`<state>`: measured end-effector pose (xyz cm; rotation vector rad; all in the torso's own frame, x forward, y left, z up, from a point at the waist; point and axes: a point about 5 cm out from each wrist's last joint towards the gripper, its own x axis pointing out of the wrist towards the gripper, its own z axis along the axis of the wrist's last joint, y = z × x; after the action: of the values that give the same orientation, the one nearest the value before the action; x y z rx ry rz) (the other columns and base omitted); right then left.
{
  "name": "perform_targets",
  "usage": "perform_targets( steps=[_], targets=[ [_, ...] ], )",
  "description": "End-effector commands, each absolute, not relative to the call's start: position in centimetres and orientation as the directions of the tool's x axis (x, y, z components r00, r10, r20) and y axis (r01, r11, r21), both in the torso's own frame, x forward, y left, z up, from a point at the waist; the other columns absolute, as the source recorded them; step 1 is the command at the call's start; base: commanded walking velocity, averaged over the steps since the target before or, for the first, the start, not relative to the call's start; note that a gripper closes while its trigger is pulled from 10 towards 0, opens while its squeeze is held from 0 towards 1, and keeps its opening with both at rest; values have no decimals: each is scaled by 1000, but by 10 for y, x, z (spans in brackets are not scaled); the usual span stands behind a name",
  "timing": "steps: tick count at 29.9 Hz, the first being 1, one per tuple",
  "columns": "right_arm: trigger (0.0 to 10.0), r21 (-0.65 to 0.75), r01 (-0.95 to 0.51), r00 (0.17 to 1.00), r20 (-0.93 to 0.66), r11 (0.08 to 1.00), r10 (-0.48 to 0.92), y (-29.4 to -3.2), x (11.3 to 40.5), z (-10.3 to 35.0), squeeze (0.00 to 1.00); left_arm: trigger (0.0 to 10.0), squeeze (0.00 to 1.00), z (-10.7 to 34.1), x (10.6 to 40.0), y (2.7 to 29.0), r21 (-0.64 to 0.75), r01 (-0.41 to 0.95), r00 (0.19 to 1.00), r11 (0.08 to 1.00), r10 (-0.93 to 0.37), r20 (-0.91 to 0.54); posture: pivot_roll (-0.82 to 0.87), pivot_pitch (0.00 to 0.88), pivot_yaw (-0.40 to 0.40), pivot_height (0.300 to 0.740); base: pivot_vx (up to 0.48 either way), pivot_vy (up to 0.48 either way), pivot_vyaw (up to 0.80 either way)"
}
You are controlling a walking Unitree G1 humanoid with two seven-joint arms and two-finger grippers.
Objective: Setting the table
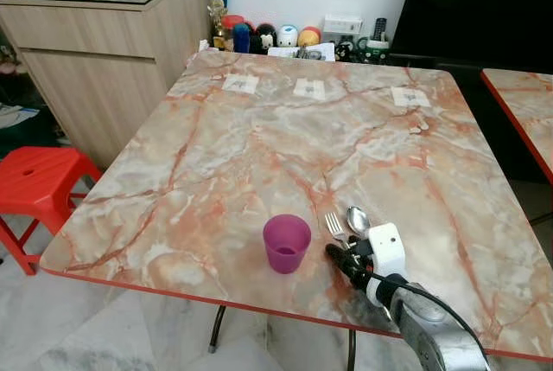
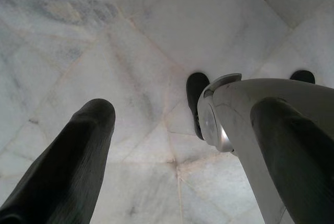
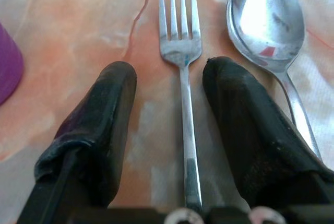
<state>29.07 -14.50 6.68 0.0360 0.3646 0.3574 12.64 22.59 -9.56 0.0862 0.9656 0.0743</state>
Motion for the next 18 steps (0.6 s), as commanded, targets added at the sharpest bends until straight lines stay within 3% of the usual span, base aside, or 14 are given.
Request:
perform_targets(
  steps=[1, 18],
  targets=[
    [10000, 96, -319, 878, -344, 943, 333, -148, 292, 67, 0, 10000, 0, -101, 114, 222, 97, -18, 527, 995, 91, -845, 8, 108, -33, 740, 0, 0, 0],
    [10000, 78, -358, 804, -481, 930, 350, -147, 281, 46, 0, 10000, 0, -102, 113, 219, 92, -13, 523, 996, 85, -848, 12, 97, -36, 740, 0, 0, 0]
  ],
)
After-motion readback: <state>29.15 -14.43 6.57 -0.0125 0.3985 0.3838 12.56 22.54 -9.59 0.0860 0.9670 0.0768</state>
